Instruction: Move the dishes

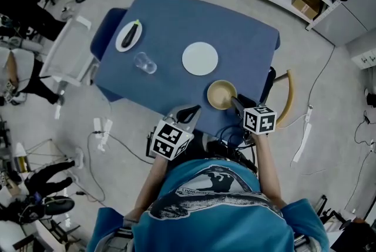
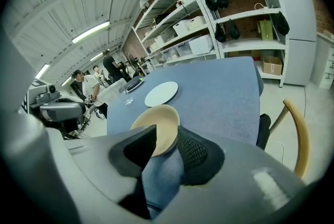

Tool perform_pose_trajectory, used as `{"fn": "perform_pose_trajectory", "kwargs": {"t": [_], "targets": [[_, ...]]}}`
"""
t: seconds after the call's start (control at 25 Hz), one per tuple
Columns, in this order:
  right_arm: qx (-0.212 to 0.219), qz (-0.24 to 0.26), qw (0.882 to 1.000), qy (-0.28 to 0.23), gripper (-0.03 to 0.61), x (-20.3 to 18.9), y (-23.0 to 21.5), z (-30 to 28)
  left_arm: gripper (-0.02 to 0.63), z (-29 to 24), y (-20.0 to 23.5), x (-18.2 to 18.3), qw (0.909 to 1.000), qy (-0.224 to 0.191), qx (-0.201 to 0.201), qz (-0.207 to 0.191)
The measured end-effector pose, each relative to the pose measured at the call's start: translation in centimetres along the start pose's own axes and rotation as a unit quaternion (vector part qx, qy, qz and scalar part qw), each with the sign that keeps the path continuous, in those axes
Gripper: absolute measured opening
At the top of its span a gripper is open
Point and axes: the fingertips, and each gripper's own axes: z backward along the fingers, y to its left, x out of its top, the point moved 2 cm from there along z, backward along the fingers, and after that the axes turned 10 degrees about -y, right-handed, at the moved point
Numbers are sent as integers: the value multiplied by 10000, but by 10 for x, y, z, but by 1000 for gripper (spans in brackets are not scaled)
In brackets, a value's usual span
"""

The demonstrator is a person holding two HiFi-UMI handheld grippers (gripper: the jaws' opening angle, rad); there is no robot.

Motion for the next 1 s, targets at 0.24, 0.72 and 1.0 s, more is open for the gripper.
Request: {"fn": "perform_pose_trajectory", "kwargs": {"t": [0.24, 0.72, 1.0], "targets": [[235, 323, 9985, -378, 130, 10, 13, 18, 13, 5, -18, -2, 10000, -46, 14, -34], [469, 1025, 9903, -817, 130, -5, 34, 72, 14, 15, -74, -20, 9998, -67, -101, -137], [641, 996, 9887, -918, 130, -29, 42, 104, 13, 24, -110, -32, 9998, -144, -109, -53]]}}
